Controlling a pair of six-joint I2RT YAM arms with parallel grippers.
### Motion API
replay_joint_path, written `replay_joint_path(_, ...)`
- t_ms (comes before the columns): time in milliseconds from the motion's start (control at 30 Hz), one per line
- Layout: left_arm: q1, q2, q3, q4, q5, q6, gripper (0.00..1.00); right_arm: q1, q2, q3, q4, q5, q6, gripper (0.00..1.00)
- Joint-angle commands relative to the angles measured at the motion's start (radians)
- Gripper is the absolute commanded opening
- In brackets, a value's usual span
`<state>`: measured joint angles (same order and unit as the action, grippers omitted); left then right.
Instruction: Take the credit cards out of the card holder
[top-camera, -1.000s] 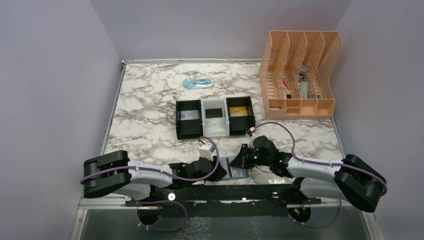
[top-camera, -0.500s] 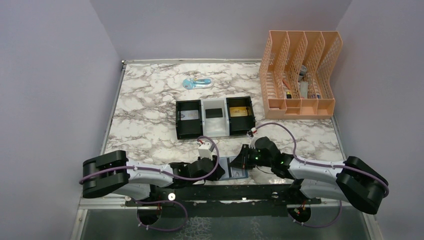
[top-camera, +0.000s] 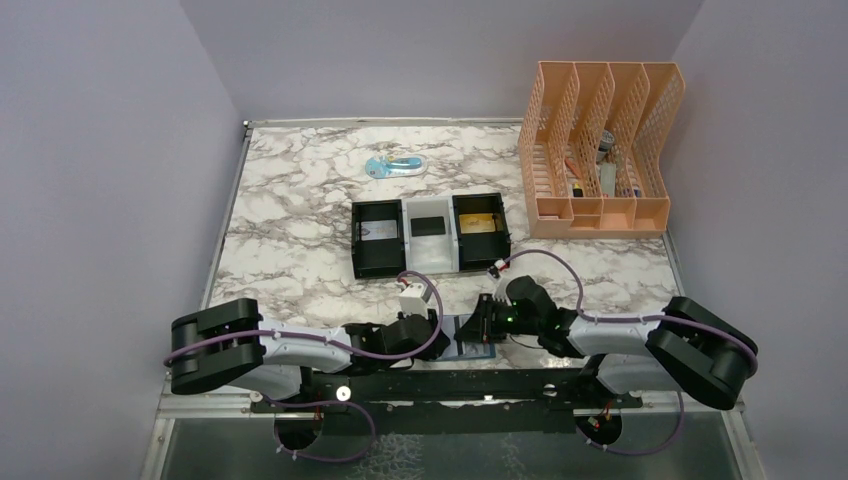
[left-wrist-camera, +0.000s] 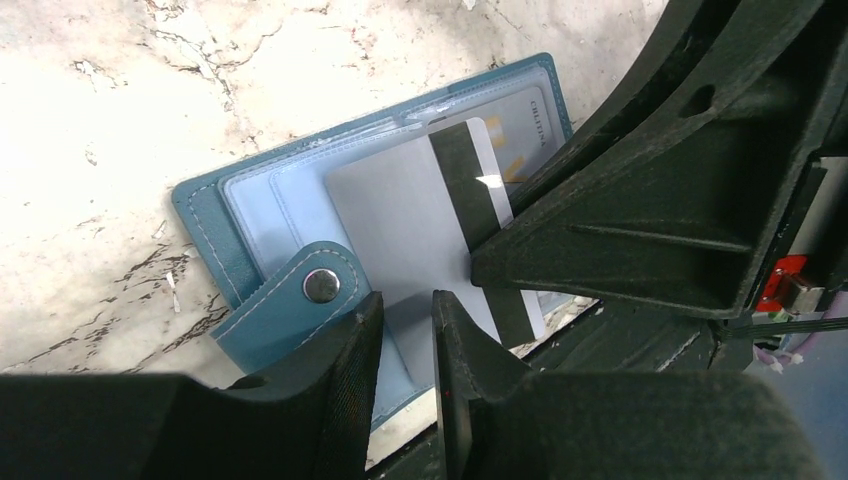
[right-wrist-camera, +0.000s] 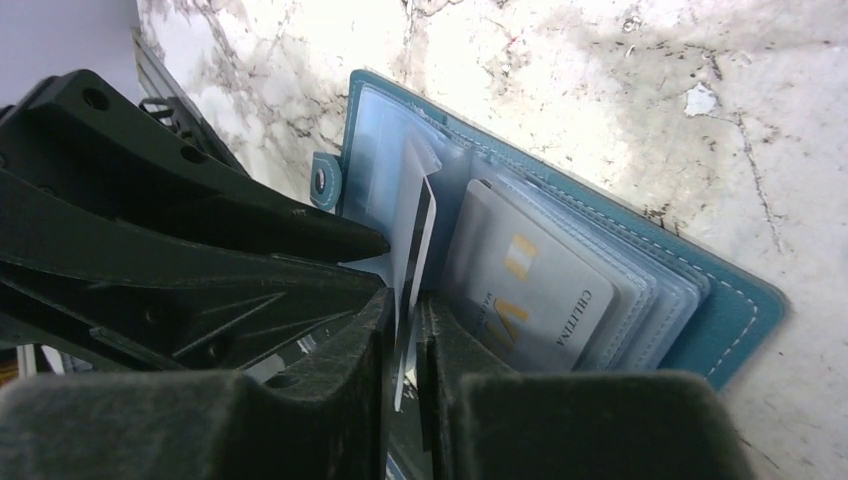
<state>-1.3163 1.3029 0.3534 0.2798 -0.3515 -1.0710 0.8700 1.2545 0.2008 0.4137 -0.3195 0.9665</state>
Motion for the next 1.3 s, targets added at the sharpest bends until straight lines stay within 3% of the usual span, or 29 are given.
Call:
replay_joint_path(0,-0.007,0.026,0.006,-0.044,-0.023,-0.006,0.28,0.002,0.034,0.011,0.081,-0.058,0.001,0.11)
replay_joint_path(233,-0.009,-0.003,-0.002,-0.083,-0.047,-0.018,0.27,0.001,-0.068,0.006,-0.042,0.048,0.009,0.01)
replay_joint_path(433,-0.009,-0.034,-0.015,-0.119,-0.068,-0.025,0.28,0.001,-0.254,-0.006,-0.168,0.13,-0.017,0.01)
replay_joint_path(867,-0.009,-0.143,-0.024,-0.09,-0.056,-0.015,0.37,0.001,-0.374,-0.033,-0.142,0.096,-0.075,0.01)
replay_joint_path(1133,-0.009,-0.287,0.001,-0.246,-0.112,0.025,0.49,0.001,-0.395,-0.082,0.02,0.009,-0.153,0.01)
replay_joint_path(1267,0.029,-0.358,0.072,-0.424,-0.105,0.097,0.65,0.002,-0.429,-0.071,0.019,0.028,-0.213,0.01)
